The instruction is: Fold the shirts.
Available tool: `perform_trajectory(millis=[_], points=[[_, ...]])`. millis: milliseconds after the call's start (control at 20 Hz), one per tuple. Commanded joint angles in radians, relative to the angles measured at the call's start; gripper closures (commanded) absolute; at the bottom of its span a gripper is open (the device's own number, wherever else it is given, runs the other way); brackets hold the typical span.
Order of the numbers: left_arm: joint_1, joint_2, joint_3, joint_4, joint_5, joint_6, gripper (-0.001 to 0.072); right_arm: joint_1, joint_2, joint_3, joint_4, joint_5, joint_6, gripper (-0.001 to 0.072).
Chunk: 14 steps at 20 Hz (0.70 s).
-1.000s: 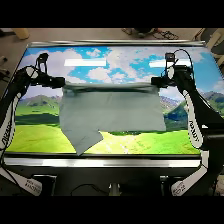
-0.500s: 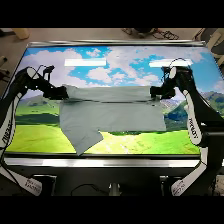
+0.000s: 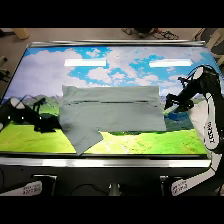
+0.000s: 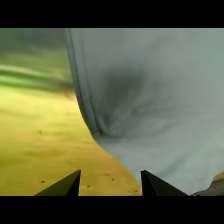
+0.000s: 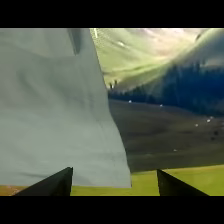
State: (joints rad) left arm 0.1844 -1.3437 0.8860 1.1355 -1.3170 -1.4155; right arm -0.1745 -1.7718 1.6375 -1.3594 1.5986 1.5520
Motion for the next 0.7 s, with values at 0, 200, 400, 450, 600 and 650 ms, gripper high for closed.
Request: perform_trajectory(millis=[0, 200, 400, 450, 600, 650], points=[[0.006, 0.103, -0.271, -0.176, 0.142, 0.066, 0.0250, -0.015, 0.008, -0.031, 0.023, 0.020, -0.012, 0.0180], [-0.078, 0.076, -0.300, -0.240, 0.219, 0.070, 0.0254, -0.015, 0.008, -0.035, 0.021, 0.031, -0.008, 0.0178], [-0.151, 0.042, -0.299, -0.250, 0.343, 0.016, 0.0500, -0.015, 0.057, -0.191, 0.022, -0.013, -0.029, 0.0139], [-0.157, 0.040, -0.299, -0.250, 0.349, 0.018, 0.0635, -0.015, 0.074, -0.239, 0.027, -0.037, -0.030, 0.0139], [-0.153, 0.051, -0.291, -0.243, 0.350, 0.033, 0.0674, -0.015, 0.093, -0.340, 0.053, -0.103, -0.039, 0.0138], [-0.153, 0.055, -0.287, -0.241, 0.350, 0.033, 0.0674, -0.015, 0.093, -0.365, 0.069, -0.121, -0.039, 0.0138]])
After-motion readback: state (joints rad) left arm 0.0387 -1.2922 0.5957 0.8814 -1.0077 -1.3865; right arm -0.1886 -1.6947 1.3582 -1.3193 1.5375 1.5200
